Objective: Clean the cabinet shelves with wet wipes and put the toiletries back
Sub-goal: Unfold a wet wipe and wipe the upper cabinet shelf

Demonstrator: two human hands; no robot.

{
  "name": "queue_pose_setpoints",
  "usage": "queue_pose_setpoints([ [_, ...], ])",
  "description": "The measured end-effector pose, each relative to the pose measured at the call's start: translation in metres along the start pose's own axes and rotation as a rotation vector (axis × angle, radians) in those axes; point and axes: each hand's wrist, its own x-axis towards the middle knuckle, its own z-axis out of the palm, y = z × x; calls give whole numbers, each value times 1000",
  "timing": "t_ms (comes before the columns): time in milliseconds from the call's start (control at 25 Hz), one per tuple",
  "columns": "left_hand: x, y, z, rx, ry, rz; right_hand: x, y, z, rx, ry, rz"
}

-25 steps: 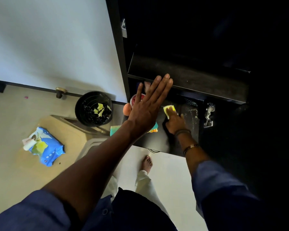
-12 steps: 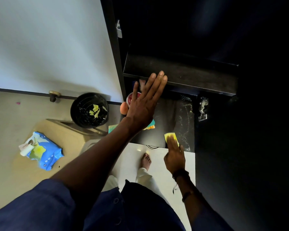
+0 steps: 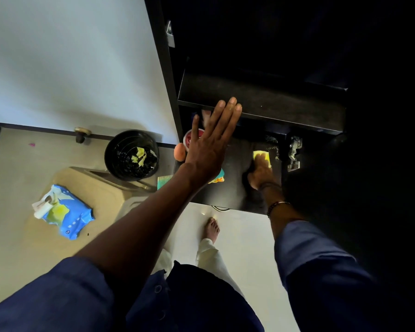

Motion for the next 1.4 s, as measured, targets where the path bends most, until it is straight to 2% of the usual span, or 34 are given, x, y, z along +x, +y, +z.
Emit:
queue_pose_setpoints([
  [120,-1,-1,1,-8,14,7,-47,-20,48,36,68,-113],
  [200,-1,-2,0,-17,3,16,-93,-4,88,42,105,-168],
  [280,-1,-2,-2,-11,-7,22,-130,27,97,50,118,-145],
  [360,-1,-2,-3,-17,-16,25,-143,57,87,94,187,-31],
  [520,-2,-3,-2,-13,-15,16,-104,58,56,175,202,98],
  [680,-2,-2,-3,-17,-40,15,-90,10,72,145,86,9],
  [800,-1,-4,-4,-46,-69,22,-135,8,102,41,169,-90],
  [880,-1,-4,-5,-56,-74,23,-158,28,103,88,165,-109],
  [1040,-1,-3,-5,-44,-64,24,-116,65,72,97,136,85],
  [1160,-2,-4,-4,-33,-59,20,-62,55,34,46,61,16],
  [1280,-2,-2,-6,-33,-73,12,-34,14,22,74,15,-8],
  [1400,-1,-2,-4,-36,-56,6,-59,-8,55,54,104,-133],
])
